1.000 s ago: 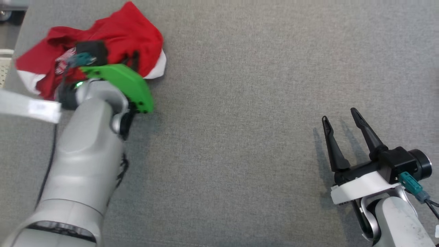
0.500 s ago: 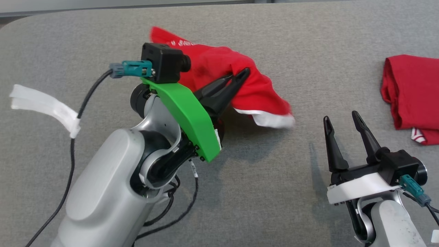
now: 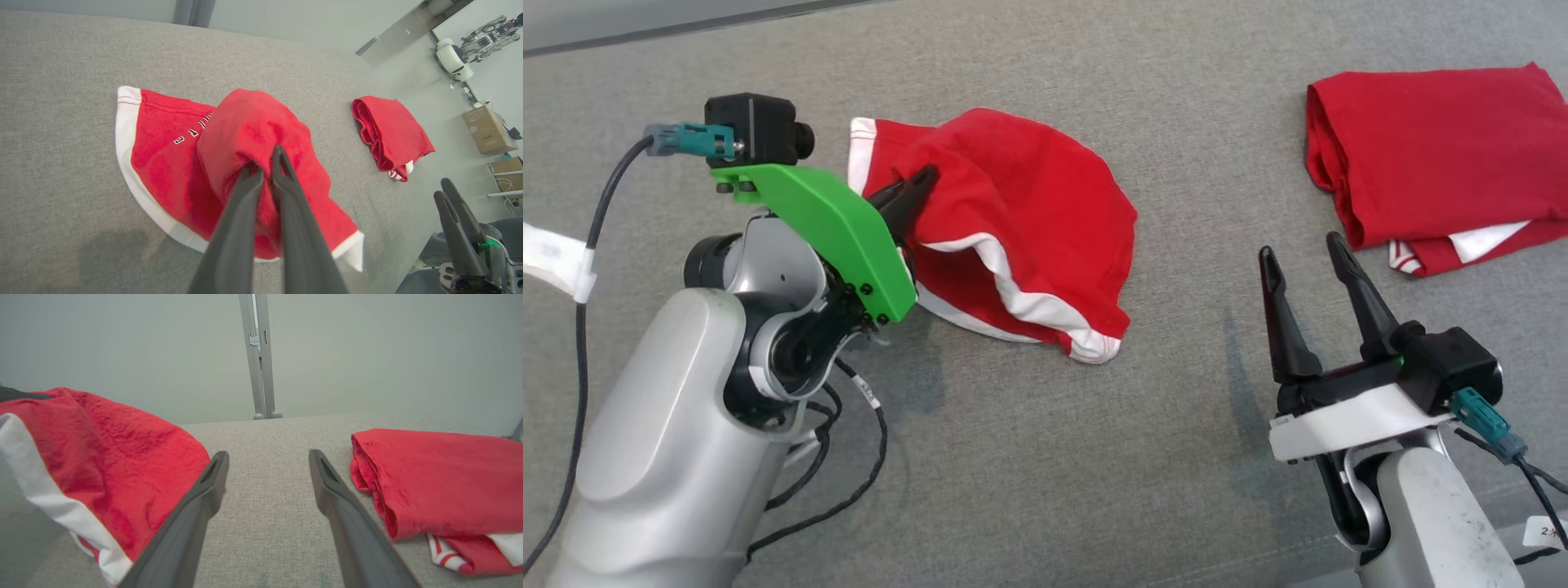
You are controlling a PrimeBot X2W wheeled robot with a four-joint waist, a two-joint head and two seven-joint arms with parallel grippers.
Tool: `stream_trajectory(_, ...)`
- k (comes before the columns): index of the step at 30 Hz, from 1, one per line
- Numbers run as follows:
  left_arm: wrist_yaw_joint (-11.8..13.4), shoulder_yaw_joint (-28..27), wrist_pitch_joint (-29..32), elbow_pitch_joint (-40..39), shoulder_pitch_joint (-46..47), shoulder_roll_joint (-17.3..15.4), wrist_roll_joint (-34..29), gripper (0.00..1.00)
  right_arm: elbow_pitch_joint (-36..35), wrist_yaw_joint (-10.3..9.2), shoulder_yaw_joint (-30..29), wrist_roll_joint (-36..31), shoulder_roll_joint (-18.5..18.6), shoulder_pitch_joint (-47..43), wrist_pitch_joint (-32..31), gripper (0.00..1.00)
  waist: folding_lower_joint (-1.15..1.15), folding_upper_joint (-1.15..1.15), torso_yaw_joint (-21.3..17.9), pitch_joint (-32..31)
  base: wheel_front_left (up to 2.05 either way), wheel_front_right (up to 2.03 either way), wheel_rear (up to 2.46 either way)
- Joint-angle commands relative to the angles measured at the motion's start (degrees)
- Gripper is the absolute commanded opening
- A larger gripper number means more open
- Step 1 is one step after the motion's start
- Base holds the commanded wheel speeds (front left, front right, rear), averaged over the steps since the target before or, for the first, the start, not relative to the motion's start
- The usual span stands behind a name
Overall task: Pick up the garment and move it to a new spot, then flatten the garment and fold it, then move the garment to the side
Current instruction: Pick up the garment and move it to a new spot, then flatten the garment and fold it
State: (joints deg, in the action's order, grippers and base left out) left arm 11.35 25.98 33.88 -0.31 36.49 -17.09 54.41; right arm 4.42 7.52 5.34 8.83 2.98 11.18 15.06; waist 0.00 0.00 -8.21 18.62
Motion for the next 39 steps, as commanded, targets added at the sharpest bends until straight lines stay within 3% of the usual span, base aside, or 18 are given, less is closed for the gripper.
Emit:
stream_trajectory(1, -0.6, 0.4, -0.3, 2.2, 1.9, -0.2, -0.9, 0.00, 0.1, -0.07, 0.7, 0.6, 0.0, 1.1, 0.1, 1.00, 0.00, 0.00, -3.7, 3.0, 0.00, 0.00, 0.00)
stream_trajectory(6, -1.1, 0.7, -1.8, 9.8, 5.3, -0.3, -3.2, 0.00, 0.7, -0.06, 3.5, 1.4, -0.1, 1.7, 0.1, 1.00, 0.00, 0.00, -5.5, 4.1, 0.00, 0.00, 0.00)
stream_trajectory(9, -1.3, 0.4, -3.4, 15.8, 8.5, 0.5, -4.2, 0.00, 1.7, -0.06, 8.4, 3.1, -0.1, 1.5, 0.1, 1.00, 0.00, 0.00, -6.5, 4.6, 0.00, 0.00, 0.00)
stream_trajectory(10, -1.4, 0.3, -4.1, 17.5, 9.4, 0.8, -4.4, 0.13, 2.0, -0.06, 10.3, 3.6, 0.0, 1.3, 0.1, 1.00, 0.00, 0.00, -6.7, 4.7, 0.00, 0.00, 0.00)
stream_trajectory(11, -1.7, 0.3, -4.6, 19.2, 10.2, 1.2, -4.6, 0.40, 2.2, -0.06, 11.9, 4.2, 0.0, 1.1, 0.1, 1.00, 0.00, 0.00, -6.8, 4.8, 0.00, 0.00, 0.00)
stream_trajectory(12, -2.1, 0.3, -5.3, 20.5, 11.0, 1.6, -4.8, 1.00, 2.4, -0.06, 13.4, 5.1, 0.0, 0.8, 0.1, 1.00, 0.00, 0.00, -6.9, 4.8, 0.00, 0.00, 0.00)
stream_trajectory(18, -5.9, 2.4, -9.2, 22.9, 13.9, 1.0, -7.9, 1.00, 4.2, -0.05, 21.8, 9.6, 0.0, -0.6, 0.1, 1.00, 0.00, 0.00, -6.2, 4.0, 0.00, 0.00, 0.00)
stream_trajectory(25, -7.7, 3.9, -15.1, 15.0, 11.6, -1.4, -11.9, 1.00, 6.1, -0.04, 26.2, 13.6, 0.0, 0.2, 0.1, 1.00, 0.00, 0.00, -2.5, 1.9, 0.00, 0.00, 0.00)
stream_trajectory(30, -5.3, 2.5, -17.9, 4.3, 7.2, -5.1, -14.0, 1.00, 8.9, -0.04, 26.5, 15.1, 0.0, 1.2, 0.1, 1.00, 0.00, 0.00, 0.5, 0.4, 0.00, 0.00, 0.00)
stream_trajectory(35, -0.2, -1.6, -20.6, -5.3, -0.7, -9.3, -14.5, 1.00, 10.2, -0.03, 25.4, 17.6, 0.0, 2.4, 0.1, 1.00, 0.00, 0.00, 3.3, -0.4, 0.00, 0.00, 0.00)
stream_trajectory(39, 2.9, -4.5, -21.9, -10.7, -7.3, -11.2, -13.6, 1.00, 10.8, -0.04, 24.2, 18.1, 0.0, 3.0, 0.1, 0.75, 0.00, 0.00, 5.1, -0.6, 0.00, 0.00, 0.00)
